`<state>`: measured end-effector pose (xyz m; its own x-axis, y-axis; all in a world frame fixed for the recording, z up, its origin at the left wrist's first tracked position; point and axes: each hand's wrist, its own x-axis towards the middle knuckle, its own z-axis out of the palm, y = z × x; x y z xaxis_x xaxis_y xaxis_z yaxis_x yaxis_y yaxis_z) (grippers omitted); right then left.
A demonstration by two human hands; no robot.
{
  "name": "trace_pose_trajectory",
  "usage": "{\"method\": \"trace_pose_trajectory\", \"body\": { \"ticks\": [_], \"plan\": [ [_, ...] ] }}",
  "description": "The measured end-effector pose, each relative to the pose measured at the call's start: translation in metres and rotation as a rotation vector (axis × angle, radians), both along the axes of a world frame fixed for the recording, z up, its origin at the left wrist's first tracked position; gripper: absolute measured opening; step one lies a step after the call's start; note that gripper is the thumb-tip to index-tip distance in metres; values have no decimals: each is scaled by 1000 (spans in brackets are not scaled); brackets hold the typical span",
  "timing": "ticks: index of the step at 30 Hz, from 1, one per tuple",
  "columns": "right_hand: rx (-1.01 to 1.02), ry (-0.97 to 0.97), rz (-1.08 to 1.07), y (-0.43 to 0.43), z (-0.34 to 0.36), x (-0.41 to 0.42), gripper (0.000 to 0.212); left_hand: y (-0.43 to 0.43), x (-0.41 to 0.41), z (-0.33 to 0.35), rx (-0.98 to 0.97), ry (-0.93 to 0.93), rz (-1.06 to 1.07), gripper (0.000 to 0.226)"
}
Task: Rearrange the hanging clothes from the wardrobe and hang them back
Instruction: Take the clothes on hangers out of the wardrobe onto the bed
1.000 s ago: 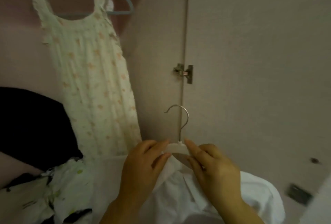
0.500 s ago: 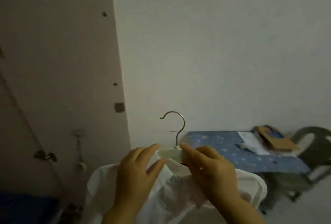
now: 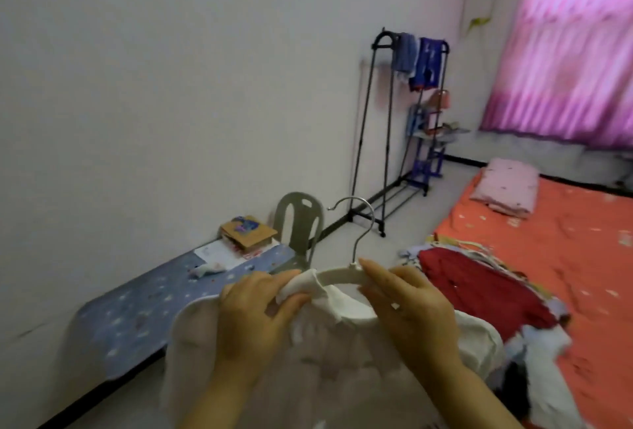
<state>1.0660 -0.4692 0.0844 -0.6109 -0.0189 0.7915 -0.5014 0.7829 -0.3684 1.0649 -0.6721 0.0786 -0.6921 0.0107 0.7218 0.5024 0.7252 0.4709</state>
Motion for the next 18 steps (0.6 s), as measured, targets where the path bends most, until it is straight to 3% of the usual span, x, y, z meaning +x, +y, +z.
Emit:
{"method": "trace_pose_trajectory", "body": {
  "ticks": [8,18],
  "plan": [
    [-13,-45,-325,259,-8,6,40,265,-61,1,5,-31,-353,30],
    [-53,-208,-493,394,-33,-31,30,406,-146,-17,31,-102,-549,33]
  ]
}}
